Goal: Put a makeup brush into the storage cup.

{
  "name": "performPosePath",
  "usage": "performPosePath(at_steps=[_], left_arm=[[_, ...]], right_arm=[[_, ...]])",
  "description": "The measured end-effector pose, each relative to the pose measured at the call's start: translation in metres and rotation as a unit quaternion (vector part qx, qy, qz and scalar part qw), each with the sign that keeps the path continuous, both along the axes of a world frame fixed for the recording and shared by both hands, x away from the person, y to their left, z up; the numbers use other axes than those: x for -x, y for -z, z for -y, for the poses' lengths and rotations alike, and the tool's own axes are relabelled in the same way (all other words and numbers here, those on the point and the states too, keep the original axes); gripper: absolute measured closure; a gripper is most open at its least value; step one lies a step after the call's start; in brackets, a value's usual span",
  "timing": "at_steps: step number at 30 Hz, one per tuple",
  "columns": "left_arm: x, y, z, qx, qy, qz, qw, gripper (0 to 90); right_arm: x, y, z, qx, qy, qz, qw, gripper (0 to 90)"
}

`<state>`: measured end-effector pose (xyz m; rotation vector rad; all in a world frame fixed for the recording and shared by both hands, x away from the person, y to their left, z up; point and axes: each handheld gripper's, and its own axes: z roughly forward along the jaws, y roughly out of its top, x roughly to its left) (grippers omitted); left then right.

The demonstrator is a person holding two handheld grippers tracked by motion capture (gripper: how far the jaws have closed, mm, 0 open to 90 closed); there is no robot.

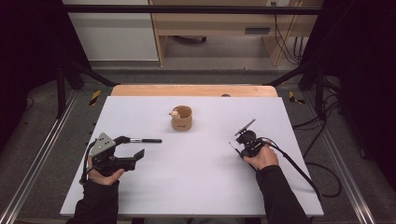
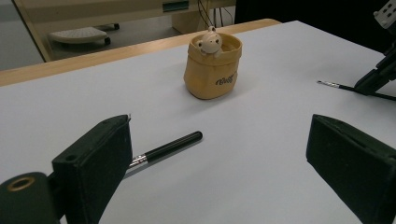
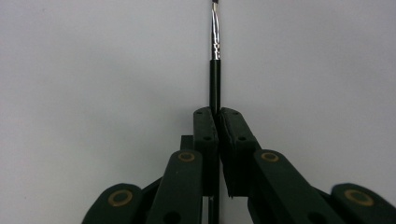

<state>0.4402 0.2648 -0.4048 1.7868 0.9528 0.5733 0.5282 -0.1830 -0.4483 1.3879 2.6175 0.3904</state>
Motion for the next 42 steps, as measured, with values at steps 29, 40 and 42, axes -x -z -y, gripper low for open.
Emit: performPosePath(at_steps=[29,40,42], left_arm=[[0.001,-0.001,0.004,0.001,0.001,-0.001,1.0,6.3],[0.002,-0.002,0.009,0.001,0.005,-0.001,1.0,6.3],[0.003,-0.002,0.009,0.001,0.005,0.0,1.0,6.3]], right_arm=[[0.04,-0.036,0.01,-0.156,-0.017,0.118,0.9806,85.9],[0.054,-0.033,0.004,-0.208,-0.045,0.158,0.9641,85.9],[0.056,-0.033,0.003,-0.215,-0.048,0.163,0.9618,85.9]])
